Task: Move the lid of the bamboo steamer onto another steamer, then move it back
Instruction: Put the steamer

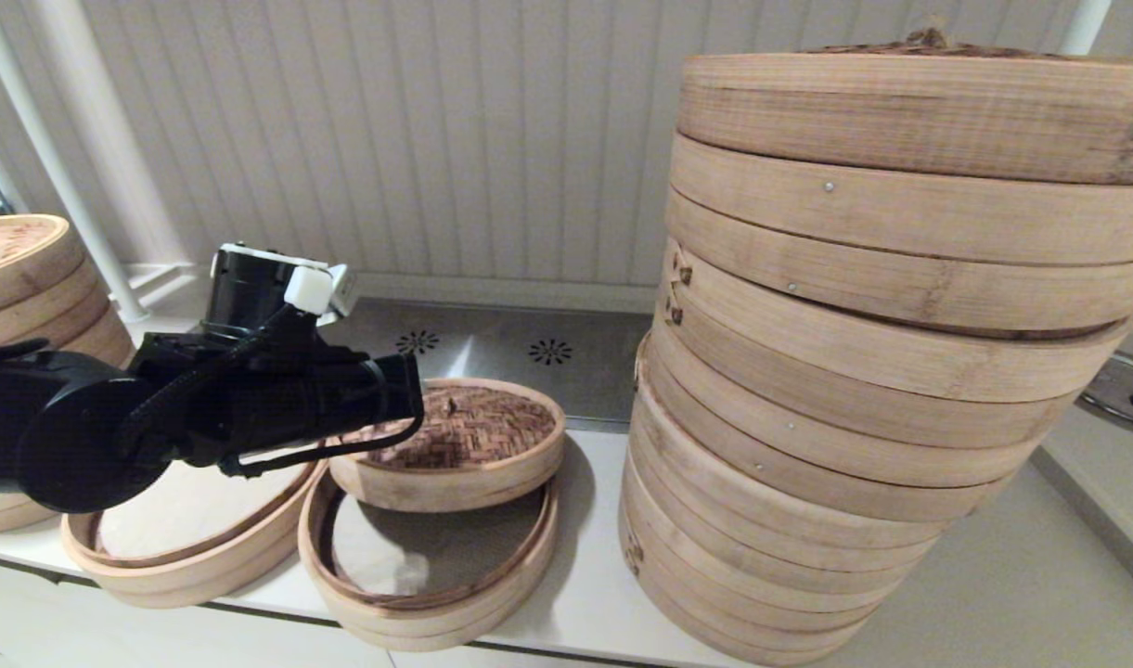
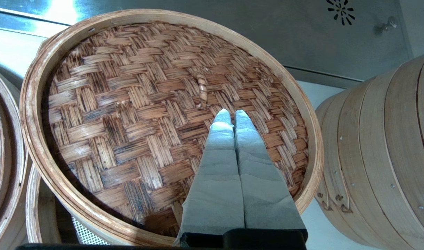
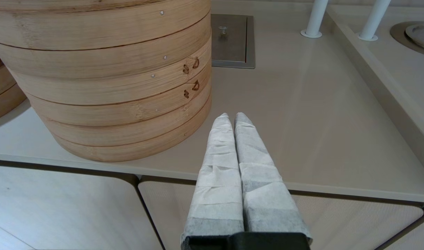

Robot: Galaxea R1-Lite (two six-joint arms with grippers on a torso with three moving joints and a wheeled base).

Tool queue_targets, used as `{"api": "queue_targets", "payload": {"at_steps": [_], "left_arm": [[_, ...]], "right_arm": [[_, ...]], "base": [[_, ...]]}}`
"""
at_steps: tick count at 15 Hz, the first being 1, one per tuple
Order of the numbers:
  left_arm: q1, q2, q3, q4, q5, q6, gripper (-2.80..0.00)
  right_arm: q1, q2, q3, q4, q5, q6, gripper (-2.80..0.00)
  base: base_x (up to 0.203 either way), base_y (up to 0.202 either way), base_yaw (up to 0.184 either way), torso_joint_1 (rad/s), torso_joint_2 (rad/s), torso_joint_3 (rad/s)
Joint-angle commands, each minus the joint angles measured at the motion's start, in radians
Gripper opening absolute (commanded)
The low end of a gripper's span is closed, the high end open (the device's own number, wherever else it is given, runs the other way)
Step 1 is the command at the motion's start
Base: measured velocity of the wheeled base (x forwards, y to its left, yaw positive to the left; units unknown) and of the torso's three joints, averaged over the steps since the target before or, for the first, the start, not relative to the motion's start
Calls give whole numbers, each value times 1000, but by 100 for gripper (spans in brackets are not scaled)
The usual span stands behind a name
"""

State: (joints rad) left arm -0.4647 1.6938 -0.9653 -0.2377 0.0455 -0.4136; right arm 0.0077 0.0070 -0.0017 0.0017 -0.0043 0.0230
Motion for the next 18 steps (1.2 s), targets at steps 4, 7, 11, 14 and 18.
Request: {"api": "queue_targets", "payload": {"at_steps": [4, 7, 11, 14, 18], "left_arm": [[0, 31, -59, 6, 4, -5, -280], [0, 52, -100, 48, 13, -3, -280], [0, 68, -135, 83, 14, -1, 0], [0, 61, -130, 96, 20, 4, 0], [-2, 107, -147, 84, 19, 4, 0]], "right_arm": [[0, 1, 0, 0, 0, 0, -280], [2, 1, 0, 0, 0, 0, -280], [1, 1, 0, 0, 0, 0, -280], [1, 1, 0, 0, 0, 0, -280], [0, 1, 0, 0, 0, 0, -280]], "base": [[0, 0, 0, 0, 0, 0], [0, 0, 0, 0, 0, 0], [0, 0, 0, 0, 0, 0], [0, 0, 0, 0, 0, 0], [0, 0, 0, 0, 0, 0]]}}
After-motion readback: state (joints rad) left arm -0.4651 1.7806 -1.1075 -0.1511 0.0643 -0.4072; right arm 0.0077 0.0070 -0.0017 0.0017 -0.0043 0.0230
